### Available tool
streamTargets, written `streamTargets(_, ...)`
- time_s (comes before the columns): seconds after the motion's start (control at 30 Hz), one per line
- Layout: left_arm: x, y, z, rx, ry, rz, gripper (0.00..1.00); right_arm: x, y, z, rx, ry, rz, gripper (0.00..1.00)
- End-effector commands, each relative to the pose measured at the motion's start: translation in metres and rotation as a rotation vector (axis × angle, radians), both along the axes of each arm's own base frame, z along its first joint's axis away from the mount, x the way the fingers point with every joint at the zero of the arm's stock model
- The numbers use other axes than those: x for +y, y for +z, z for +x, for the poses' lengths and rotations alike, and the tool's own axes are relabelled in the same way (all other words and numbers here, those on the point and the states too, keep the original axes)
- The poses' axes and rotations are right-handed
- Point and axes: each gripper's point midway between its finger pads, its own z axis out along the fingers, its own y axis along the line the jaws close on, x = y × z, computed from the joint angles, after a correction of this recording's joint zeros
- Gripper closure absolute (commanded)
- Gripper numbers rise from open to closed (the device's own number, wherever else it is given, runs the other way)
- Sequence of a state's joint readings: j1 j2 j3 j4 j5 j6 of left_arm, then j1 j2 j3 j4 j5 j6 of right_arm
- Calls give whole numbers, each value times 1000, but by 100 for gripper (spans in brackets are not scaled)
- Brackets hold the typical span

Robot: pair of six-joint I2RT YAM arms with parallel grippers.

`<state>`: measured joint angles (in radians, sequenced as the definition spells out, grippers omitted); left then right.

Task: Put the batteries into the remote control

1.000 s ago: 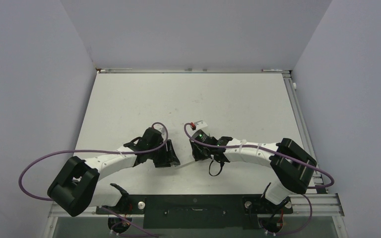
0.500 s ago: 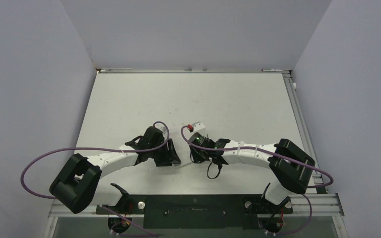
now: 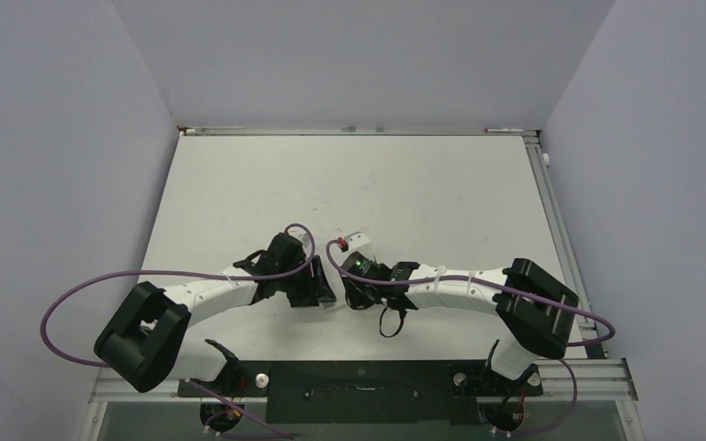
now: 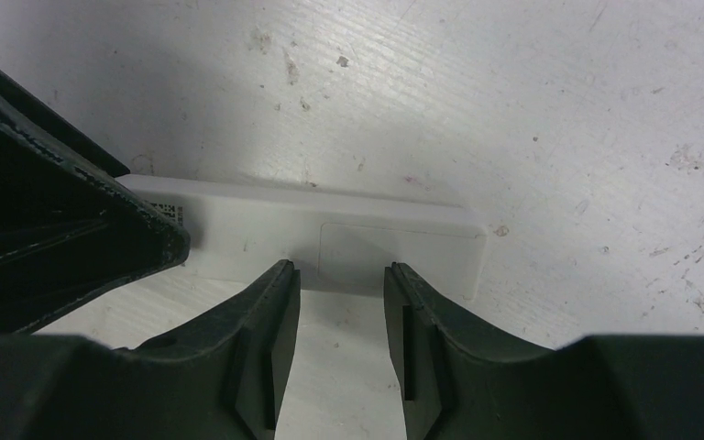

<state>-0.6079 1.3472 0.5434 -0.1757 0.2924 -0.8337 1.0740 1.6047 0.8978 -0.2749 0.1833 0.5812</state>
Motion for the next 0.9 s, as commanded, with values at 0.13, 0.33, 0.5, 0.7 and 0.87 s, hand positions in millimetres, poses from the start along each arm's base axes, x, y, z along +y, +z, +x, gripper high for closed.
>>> streamTargets(0.13, 1, -1, 9, -33, 1, 31, 50, -8, 30, 10, -54, -24, -11, 59)
streamTargets(0.33, 9, -2, 11, -48, 10, 74, 48, -12, 50, 14, -100, 62, -51, 45)
streamTargets(0.5, 18, 2, 13, -71, 40, 100, 38, -7, 64, 14, -130, 199, -85, 38)
streamTargets(0.7, 27, 17, 13, -110, 83, 105, 30, 2, 73, 14, -185, 408, -129, 31)
streamTargets(0.87, 37, 30, 11, -147, 140, 89, 25, 9, 67, 0, -212, 677, -131, 29)
